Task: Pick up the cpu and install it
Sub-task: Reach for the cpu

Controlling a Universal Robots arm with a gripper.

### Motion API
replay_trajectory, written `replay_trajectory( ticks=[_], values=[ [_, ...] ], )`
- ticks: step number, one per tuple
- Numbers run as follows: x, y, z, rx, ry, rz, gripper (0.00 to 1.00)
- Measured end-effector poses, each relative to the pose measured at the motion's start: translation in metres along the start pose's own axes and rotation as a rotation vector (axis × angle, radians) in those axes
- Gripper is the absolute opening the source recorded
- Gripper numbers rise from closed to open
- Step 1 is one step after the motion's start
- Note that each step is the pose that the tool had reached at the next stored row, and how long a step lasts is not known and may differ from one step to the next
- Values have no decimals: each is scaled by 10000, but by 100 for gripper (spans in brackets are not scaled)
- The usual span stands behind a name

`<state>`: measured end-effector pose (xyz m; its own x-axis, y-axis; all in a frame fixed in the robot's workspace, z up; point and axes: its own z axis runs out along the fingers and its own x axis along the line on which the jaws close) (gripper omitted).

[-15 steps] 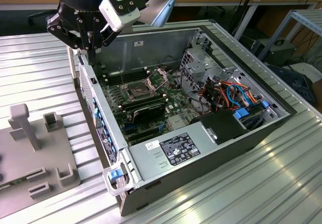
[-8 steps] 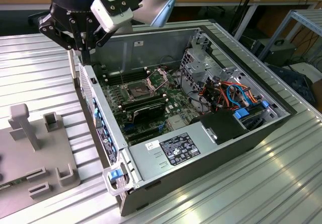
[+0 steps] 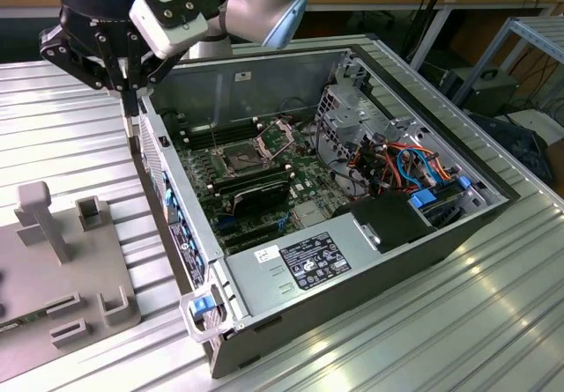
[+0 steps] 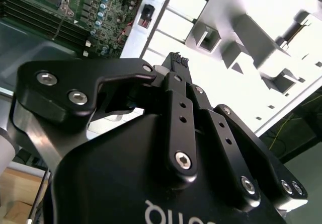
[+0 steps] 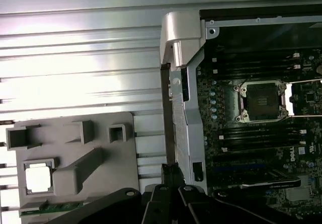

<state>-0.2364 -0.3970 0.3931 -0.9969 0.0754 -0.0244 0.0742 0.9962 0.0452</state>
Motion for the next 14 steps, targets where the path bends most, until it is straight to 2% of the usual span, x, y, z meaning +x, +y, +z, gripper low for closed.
replay_trajectory(
  ticks=[6,7,8,12,13,14],
  values=[
    [145,8,-3,0,0,-1,11],
    [184,10,-4,1,0,0,11],
    [252,12,-5,0,0,-2,11],
    [362,16,-7,0,0,0,11],
    [444,19,-8,0,0,-1,11],
    [494,20,-10,1,0,-2,11]
  ],
)
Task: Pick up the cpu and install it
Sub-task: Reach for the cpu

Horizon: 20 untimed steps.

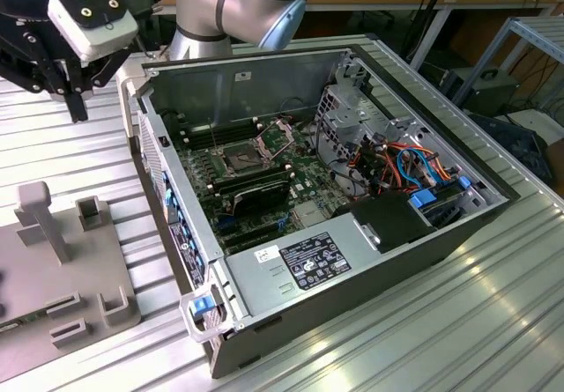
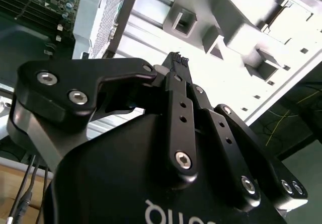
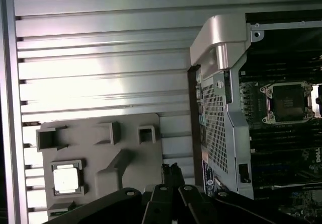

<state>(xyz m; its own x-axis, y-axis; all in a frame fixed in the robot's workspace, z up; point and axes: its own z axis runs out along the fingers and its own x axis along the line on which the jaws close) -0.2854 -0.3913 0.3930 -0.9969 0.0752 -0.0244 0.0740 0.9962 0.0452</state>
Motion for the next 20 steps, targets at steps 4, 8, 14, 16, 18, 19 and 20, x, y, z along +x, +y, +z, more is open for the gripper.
replay_trajectory(
  ticks=[4,8,14,16,18,19,20],
  values=[
    [207,7,-4,-1,-1,0,11],
    [335,13,-6,0,0,2,11],
    [544,24,-10,0,0,2,11],
    [623,29,-11,0,0,1,11],
    [678,33,-12,0,0,0,11],
    [714,36,-13,0,0,1,11],
    [753,39,-14,0,0,2,11]
  ],
)
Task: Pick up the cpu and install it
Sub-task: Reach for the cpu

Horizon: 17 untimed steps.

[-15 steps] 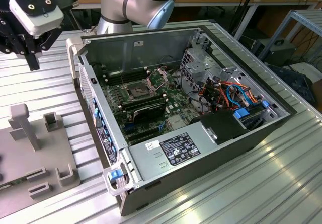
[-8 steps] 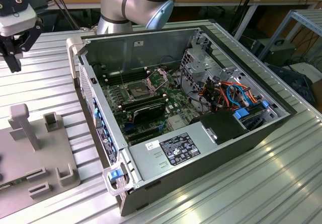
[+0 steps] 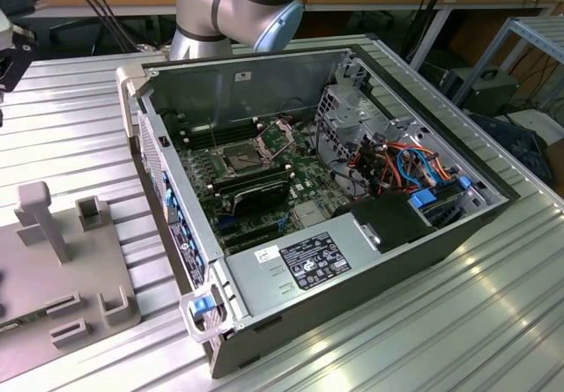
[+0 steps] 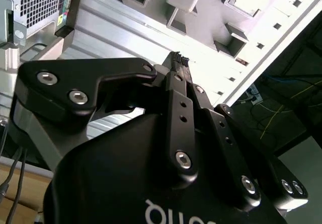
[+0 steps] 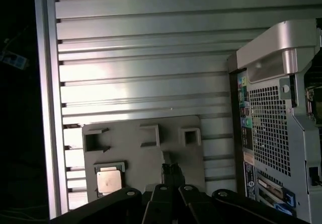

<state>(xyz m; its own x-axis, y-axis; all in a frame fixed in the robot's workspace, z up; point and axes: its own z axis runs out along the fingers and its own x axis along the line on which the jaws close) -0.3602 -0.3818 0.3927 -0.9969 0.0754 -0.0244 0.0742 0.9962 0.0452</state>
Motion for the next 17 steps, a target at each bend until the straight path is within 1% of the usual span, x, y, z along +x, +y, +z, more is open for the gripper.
replay_trajectory(
  ticks=[2,4,9,11,15,17],
  values=[
    [75,6,-1,0,-1,-1,11],
    [103,8,-1,0,0,-2,11],
    [211,13,-2,0,0,-1,11],
    [272,15,-2,0,0,0,11],
    [371,15,0,4,0,-1,11],
    [397,13,7,7,-1,-1,11]
  ],
)
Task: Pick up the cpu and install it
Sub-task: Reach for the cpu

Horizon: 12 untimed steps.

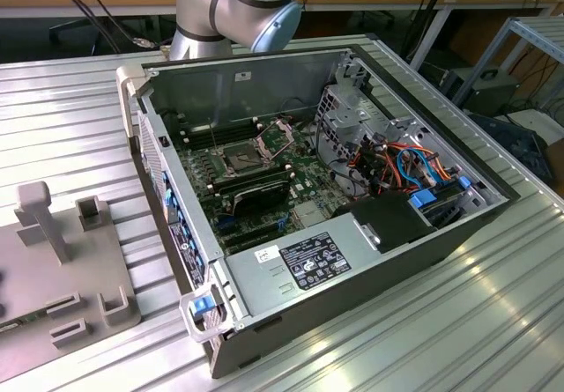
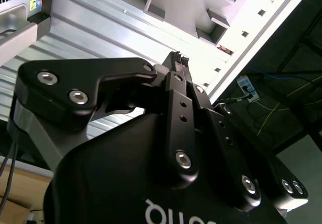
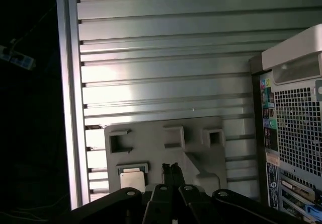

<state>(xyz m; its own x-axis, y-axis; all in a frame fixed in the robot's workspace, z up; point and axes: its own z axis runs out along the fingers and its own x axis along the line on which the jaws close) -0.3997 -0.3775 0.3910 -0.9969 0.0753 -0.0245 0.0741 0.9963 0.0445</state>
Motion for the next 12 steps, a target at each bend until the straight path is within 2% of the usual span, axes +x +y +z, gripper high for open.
replay_trajectory(
  ticks=[4,8,12],
  values=[
    [44,-5,27,3,0,-2,11],
    [47,-5,28,3,0,0,11],
    [44,-48,42,3,1,0,11]
  ],
)
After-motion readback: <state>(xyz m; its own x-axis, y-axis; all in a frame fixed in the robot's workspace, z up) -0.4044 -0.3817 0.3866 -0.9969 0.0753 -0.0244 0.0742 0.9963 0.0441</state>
